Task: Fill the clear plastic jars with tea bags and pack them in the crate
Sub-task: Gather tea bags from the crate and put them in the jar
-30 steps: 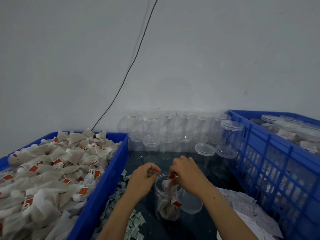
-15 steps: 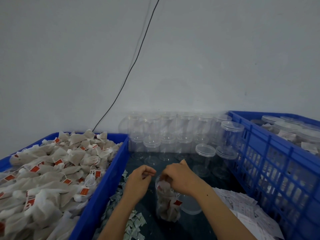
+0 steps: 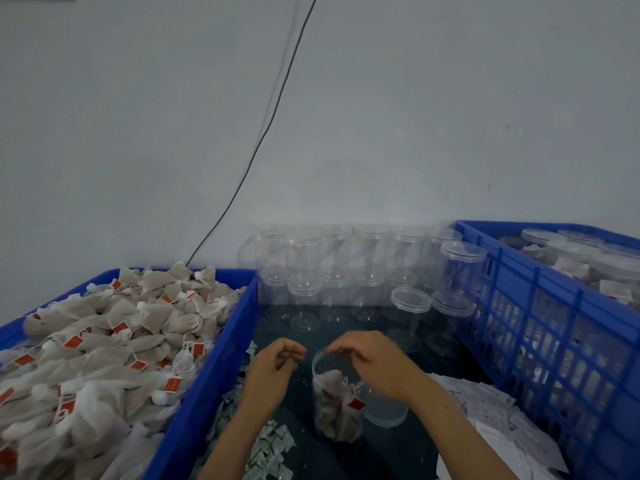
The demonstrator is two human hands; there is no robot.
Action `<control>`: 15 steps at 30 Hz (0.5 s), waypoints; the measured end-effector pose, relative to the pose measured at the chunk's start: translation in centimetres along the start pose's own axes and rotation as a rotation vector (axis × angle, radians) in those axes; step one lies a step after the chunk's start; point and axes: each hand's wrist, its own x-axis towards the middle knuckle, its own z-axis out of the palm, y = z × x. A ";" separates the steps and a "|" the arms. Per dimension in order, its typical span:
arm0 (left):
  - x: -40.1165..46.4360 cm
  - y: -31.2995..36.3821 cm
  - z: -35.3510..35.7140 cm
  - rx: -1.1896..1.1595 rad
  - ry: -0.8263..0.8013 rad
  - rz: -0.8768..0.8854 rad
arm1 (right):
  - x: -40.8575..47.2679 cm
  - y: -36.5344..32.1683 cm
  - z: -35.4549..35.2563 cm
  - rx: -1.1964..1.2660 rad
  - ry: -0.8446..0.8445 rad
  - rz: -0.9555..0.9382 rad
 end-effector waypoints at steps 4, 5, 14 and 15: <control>0.0 -0.8 -0.5 0.011 0.031 -0.026 | -3.6 1.1 1.9 0.236 0.388 0.226; 0.0 -1.2 -0.6 0.017 0.047 -0.051 | -4.3 1.0 2.8 0.260 0.381 0.322; -0.9 -4.0 -0.7 0.036 0.087 -0.148 | -5.6 -0.4 7.4 0.441 0.447 0.531; -0.9 -4.2 -0.8 0.039 0.087 -0.155 | -5.6 -0.5 7.4 0.517 0.484 0.514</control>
